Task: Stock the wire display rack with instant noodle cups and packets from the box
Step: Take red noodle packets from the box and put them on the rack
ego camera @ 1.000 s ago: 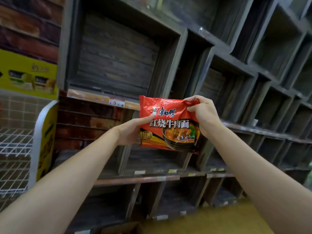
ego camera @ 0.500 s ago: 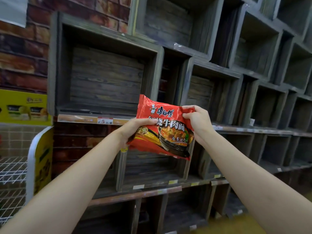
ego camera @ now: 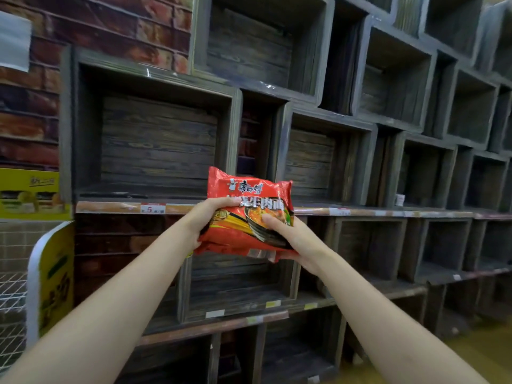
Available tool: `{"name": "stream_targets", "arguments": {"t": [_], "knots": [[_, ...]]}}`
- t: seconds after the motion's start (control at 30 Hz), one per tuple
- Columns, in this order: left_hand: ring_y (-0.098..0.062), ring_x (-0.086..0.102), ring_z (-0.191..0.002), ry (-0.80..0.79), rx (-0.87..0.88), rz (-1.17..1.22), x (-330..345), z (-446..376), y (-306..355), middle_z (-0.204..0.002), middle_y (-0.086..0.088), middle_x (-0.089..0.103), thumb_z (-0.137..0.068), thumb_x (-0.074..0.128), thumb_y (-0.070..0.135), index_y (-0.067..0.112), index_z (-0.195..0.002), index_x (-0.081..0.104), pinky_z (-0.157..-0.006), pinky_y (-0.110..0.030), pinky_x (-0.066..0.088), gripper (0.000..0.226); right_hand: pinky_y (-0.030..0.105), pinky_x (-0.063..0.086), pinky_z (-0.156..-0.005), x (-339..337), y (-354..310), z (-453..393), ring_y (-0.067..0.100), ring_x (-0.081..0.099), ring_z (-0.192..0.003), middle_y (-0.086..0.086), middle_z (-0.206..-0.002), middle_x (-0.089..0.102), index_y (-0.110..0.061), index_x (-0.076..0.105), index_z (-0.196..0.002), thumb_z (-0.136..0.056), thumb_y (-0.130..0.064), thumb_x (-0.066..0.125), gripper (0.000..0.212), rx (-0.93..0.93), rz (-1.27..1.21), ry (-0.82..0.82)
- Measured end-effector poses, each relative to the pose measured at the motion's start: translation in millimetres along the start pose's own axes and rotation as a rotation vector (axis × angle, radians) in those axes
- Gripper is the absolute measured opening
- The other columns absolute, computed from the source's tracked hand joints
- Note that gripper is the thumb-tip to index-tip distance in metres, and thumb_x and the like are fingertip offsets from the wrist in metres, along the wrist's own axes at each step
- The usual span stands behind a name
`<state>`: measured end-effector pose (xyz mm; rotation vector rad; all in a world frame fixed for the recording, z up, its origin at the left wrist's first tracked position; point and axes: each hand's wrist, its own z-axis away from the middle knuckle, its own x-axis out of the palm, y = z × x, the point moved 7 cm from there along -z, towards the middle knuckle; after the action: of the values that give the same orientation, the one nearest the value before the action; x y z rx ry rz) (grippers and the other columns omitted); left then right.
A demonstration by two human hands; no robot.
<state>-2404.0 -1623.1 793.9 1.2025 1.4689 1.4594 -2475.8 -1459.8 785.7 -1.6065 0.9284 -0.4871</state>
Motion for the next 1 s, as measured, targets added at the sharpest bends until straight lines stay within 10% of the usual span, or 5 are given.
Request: {"name": "stream_targets", "arguments": {"t": [0.33, 0.83, 1.0], "knots": [[-0.027, 0.070, -0.085, 0.074, -0.040, 0.018, -29.1, 40.0, -14.5, -0.094, -0.012, 0.073, -0.093, 0.041, 0.052, 0.012, -0.103, 0.067, -0.082, -0.040, 0.053, 0.049, 0.041, 0.057, -0.082, 28.7, 46.2, -9.3, 0.022, 0.069, -0.092, 0.004, -0.101, 0.073, -0.016, 0.062, -0.112, -0.079, -0.032, 0.072, 0.037, 0.081, -0.271, 0.081], [-0.020, 0.069, -0.055, 0.498, 0.011, -0.089, -225.3, 114.3, -16.1, -0.072, -0.009, 0.073, -0.090, 0.059, 0.009, 0.009, -0.093, 0.062, -0.053, -0.032, 0.058, 0.004, 0.043, 0.054, -0.089, 210.5, 15.9, -56.7, 0.022, 0.068, -0.095, 0.004, -0.103, 0.072, -0.014, 0.059, -0.116, -0.071, -0.040, 0.077, 0.056, 0.077, -0.171, -0.183], [-0.019, 0.070, -0.058, 0.630, 0.005, -0.121, -323.2, 154.8, -8.2, -0.087, -0.013, 0.072, -0.074, 0.076, 0.014, 0.005, -0.110, 0.059, -0.051, -0.026, 0.056, 0.041, 0.045, 0.048, -0.097, 289.7, -2.2, -78.3, 0.021, 0.066, -0.099, 0.002, -0.103, 0.071, -0.016, 0.063, -0.109, -0.071, -0.033, 0.079, 0.045, 0.032, -0.146, -0.227]]}}
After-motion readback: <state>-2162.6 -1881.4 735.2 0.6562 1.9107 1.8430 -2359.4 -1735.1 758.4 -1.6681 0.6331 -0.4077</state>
